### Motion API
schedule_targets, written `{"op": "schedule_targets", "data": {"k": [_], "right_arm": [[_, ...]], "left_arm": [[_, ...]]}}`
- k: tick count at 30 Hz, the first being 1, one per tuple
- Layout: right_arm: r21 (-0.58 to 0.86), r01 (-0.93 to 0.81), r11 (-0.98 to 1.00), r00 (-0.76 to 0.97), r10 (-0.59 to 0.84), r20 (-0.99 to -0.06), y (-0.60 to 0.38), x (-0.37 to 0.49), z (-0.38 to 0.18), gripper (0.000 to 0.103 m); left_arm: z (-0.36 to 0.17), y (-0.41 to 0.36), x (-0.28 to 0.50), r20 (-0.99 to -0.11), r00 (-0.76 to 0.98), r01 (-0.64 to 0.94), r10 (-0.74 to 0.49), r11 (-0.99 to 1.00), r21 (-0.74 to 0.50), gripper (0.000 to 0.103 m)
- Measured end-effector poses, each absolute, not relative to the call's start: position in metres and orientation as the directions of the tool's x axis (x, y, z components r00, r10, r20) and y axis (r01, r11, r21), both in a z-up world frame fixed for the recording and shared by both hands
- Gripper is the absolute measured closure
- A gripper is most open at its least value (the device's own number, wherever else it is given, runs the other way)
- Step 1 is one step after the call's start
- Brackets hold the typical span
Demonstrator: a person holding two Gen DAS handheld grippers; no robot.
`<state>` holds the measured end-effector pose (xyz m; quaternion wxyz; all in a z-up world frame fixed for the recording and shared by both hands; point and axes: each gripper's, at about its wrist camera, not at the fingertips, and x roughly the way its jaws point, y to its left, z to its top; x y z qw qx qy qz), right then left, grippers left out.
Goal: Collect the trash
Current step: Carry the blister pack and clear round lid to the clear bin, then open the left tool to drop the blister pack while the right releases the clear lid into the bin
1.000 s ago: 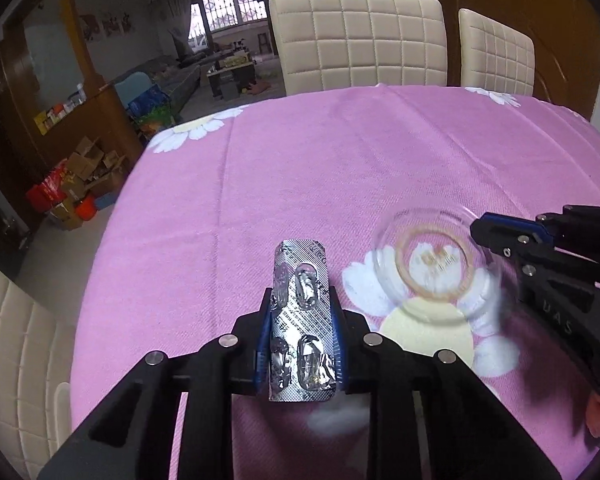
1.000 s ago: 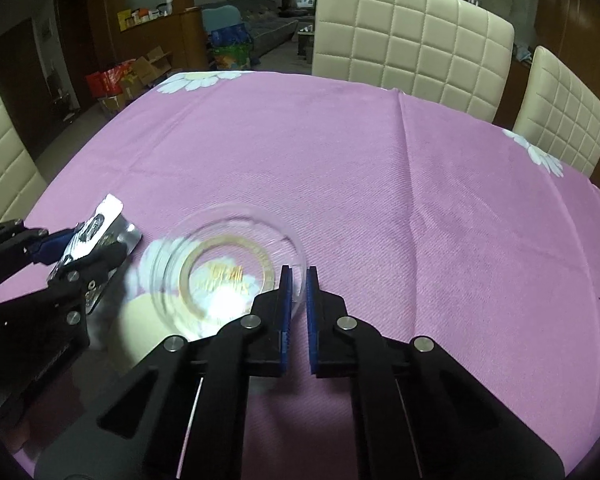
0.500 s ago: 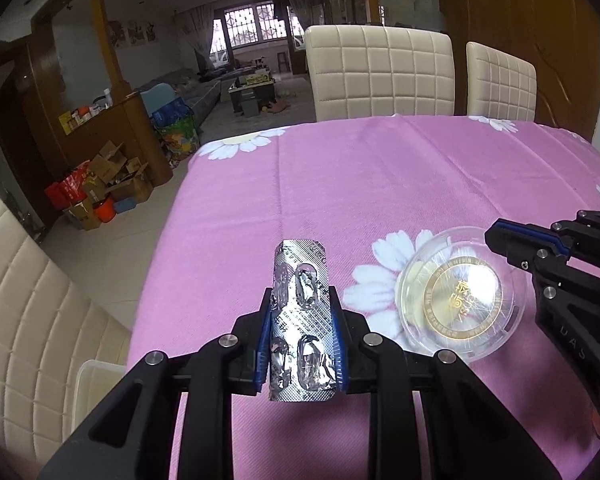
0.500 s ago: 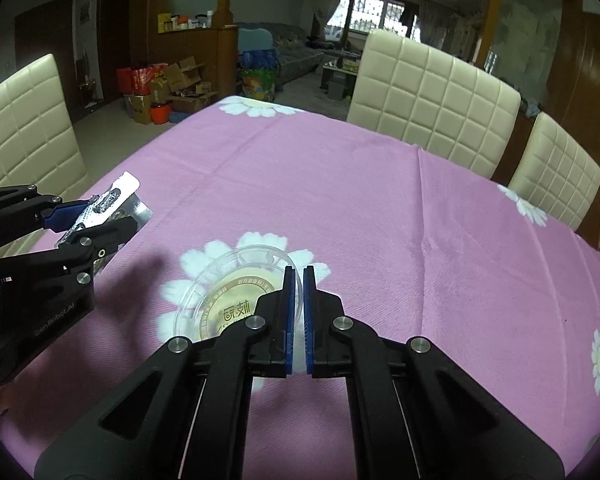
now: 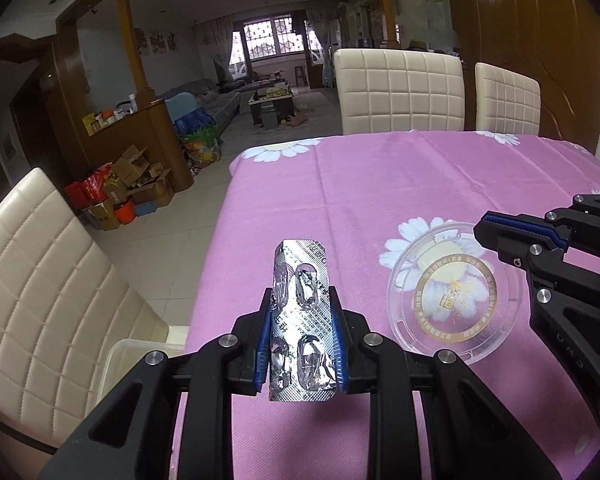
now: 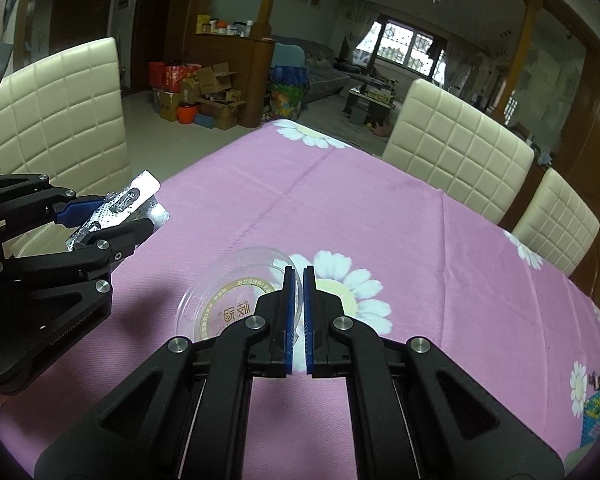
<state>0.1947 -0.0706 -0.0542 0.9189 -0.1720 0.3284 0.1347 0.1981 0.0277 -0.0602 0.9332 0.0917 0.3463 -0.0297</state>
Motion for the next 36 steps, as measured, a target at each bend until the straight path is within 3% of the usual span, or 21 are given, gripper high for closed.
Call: {"op": "schedule_targets", "data": {"k": [18,36], "right_arm": [[-0.311,-0.461,0.831,0.769,0.199,-0.608,0.023,0.155,-0.029,0.098],[-0.343,-0.605,0.719,0.717,0.303,-0.628,0.139,0.154,-0.044,0.098]], "left_arm": [[-0.045,0.120,0.147,-0.601,0.794,-0.017,0.096,0.990,0.137,0.079],[-0.074,0.255,0.139,-0.640,0.721,-0.263,0.265,0.960,0.101,0.078]]}}
